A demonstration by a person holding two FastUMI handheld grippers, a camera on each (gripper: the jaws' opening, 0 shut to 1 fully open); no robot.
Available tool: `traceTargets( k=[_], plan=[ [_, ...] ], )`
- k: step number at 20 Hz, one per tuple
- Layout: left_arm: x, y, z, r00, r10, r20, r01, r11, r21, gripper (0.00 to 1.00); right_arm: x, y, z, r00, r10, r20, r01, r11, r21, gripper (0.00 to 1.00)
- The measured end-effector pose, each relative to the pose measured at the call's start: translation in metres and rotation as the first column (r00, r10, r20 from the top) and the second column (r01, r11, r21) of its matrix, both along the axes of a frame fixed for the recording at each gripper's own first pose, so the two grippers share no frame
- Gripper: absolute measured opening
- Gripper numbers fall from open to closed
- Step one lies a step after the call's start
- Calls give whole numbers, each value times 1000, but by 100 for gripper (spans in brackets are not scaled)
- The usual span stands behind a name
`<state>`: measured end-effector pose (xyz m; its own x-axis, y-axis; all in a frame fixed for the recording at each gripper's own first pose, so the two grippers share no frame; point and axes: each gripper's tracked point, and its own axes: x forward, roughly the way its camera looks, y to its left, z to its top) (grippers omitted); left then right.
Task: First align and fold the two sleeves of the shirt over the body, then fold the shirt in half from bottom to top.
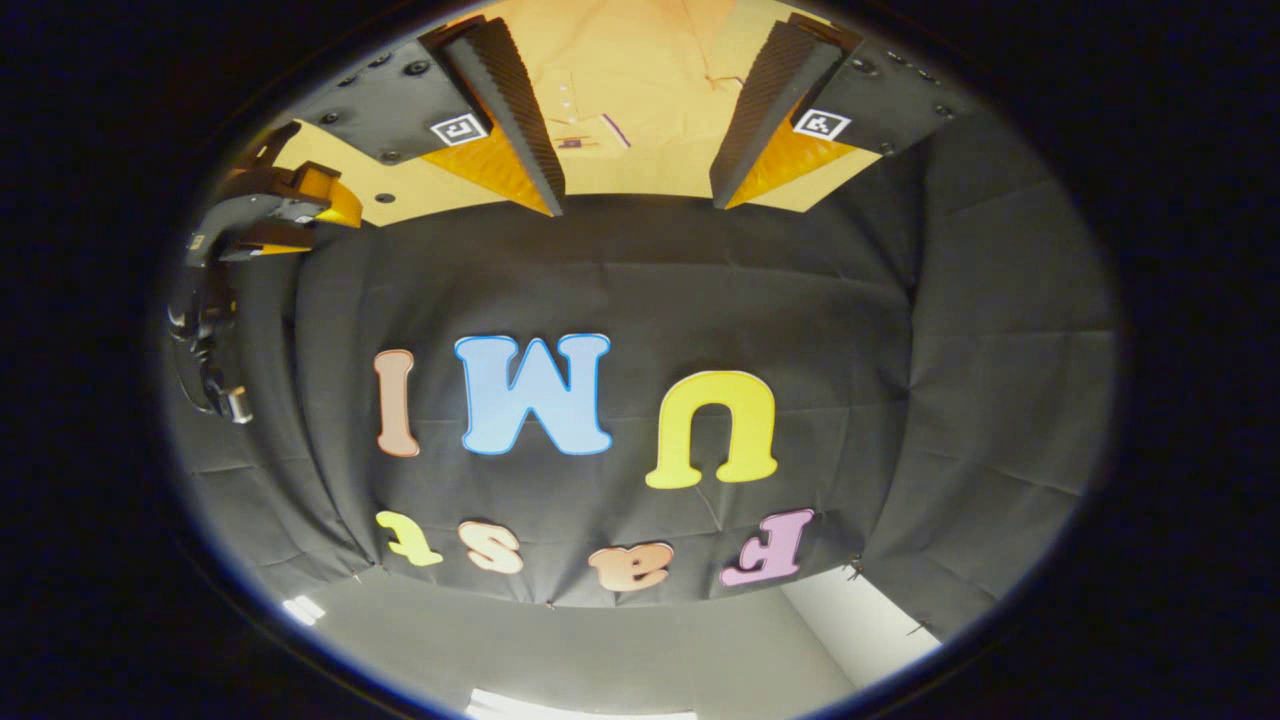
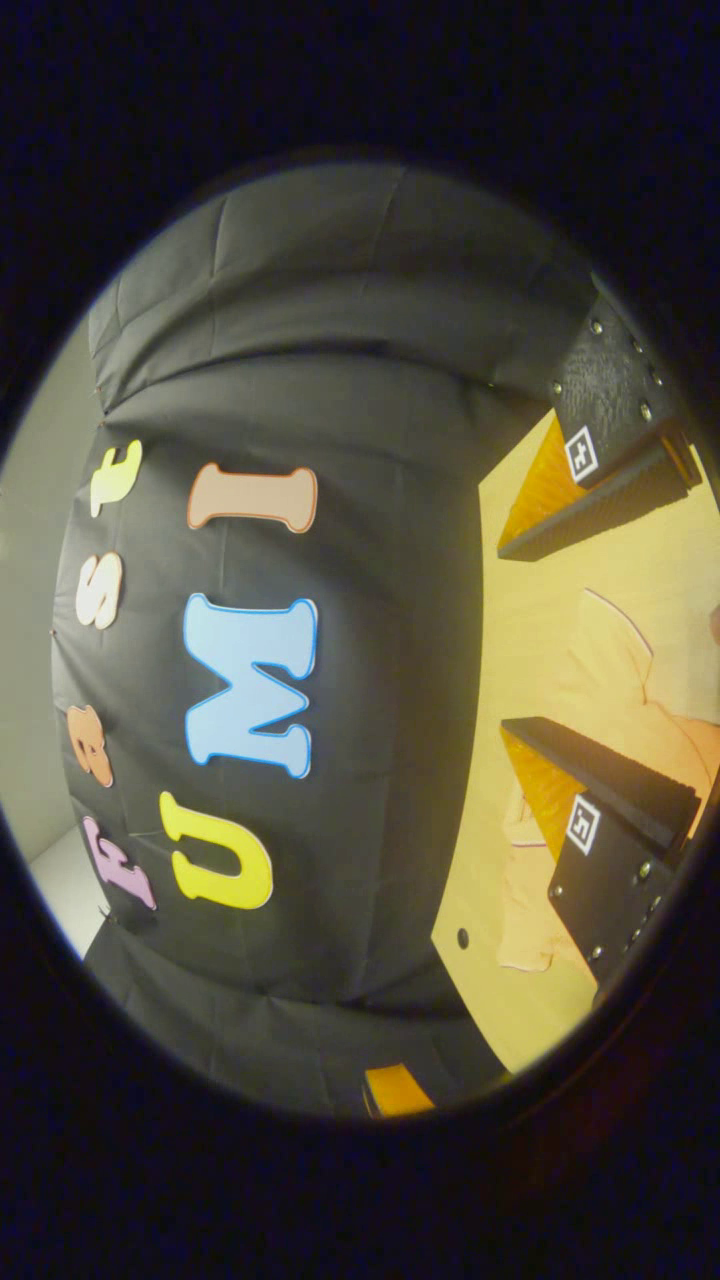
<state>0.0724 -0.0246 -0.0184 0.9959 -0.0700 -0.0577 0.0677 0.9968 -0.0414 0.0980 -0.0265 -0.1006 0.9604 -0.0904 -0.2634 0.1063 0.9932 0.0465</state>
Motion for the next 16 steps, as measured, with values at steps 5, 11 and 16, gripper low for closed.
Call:
traceTargets(
  k=[5, 11, 16],
  plan=[
    [-1, 5, -15, 999, 36, -36, -36, 999, -1, 94, 25, -7, -48, 994, 7, -105, -4, 1000, 26, 98],
    [0, 14, -32, 994, 84, -73, -85, 996, -9, 95, 57, -12, -108, 972, 9, -234, 8, 998, 70, 98],
    [-3, 23, -30, 990, 128, -63, -128, 992, 4, 95, 76, -24, -166, 936, 4, -351, 1, 1000, 15, 98]
  ],
)
